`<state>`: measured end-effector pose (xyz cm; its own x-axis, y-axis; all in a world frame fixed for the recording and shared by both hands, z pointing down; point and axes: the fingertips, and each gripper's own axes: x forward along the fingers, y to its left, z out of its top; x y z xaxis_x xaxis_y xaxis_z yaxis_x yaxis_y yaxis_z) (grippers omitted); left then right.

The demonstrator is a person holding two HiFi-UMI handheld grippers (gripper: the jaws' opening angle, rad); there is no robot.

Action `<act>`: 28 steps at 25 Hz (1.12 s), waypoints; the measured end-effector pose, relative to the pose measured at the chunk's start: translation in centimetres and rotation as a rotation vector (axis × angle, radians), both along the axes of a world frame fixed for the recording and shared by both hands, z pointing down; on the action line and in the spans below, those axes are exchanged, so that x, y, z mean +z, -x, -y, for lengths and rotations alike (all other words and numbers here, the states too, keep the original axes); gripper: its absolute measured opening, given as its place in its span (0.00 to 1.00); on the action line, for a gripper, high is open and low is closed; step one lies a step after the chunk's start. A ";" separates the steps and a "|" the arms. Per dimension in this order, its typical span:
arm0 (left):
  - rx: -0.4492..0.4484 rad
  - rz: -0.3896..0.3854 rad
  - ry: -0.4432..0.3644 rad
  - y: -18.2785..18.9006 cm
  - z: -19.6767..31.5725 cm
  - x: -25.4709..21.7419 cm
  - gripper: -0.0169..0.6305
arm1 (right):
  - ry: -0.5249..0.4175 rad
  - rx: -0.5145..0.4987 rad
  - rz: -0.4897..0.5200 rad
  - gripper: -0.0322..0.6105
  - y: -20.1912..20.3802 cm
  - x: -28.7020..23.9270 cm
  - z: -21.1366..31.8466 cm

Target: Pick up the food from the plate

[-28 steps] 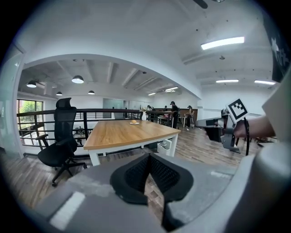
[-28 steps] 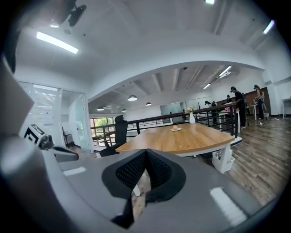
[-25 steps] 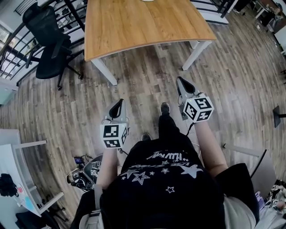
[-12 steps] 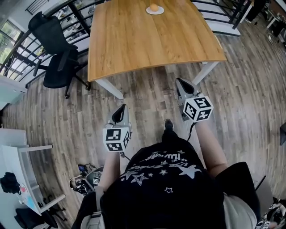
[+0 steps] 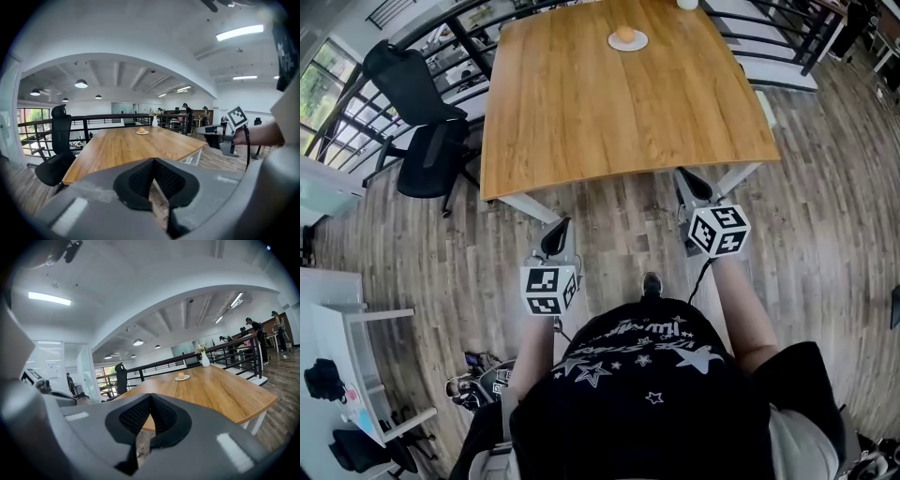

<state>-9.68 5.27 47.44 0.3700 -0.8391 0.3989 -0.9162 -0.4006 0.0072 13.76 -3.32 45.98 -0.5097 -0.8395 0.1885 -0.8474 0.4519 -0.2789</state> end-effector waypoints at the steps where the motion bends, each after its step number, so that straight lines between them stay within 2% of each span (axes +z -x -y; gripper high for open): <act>1: -0.004 0.000 -0.001 -0.5 0.7 0.0 0.03 | -0.001 -0.007 0.001 0.05 -0.3 0.0 0.8; 6: -0.039 -0.002 0.006 -2.5 4.0 0.2 0.03 | -0.003 -0.045 0.006 0.05 -1.8 0.1 5.0; 9: -0.071 -0.035 0.025 -3.3 5.4 0.3 0.03 | 0.007 -0.070 0.009 0.05 -2.4 0.0 6.9; 12: -0.098 -0.066 0.038 -4.1 6.2 0.5 0.03 | 0.022 -0.096 0.014 0.05 -2.6 0.4 8.2; 17: -0.113 -0.065 0.053 -5.1 6.6 1.1 0.03 | 0.048 -0.128 0.019 0.05 -2.3 2.1 9.1; 23: -0.131 -0.064 0.074 -3.8 8.6 2.0 0.03 | 0.084 -0.123 0.021 0.05 -1.9 3.3 10.7; 28: -0.096 -0.080 0.084 -4.2 11.9 3.3 0.03 | 0.079 -0.070 -0.010 0.05 -3.8 3.7 13.4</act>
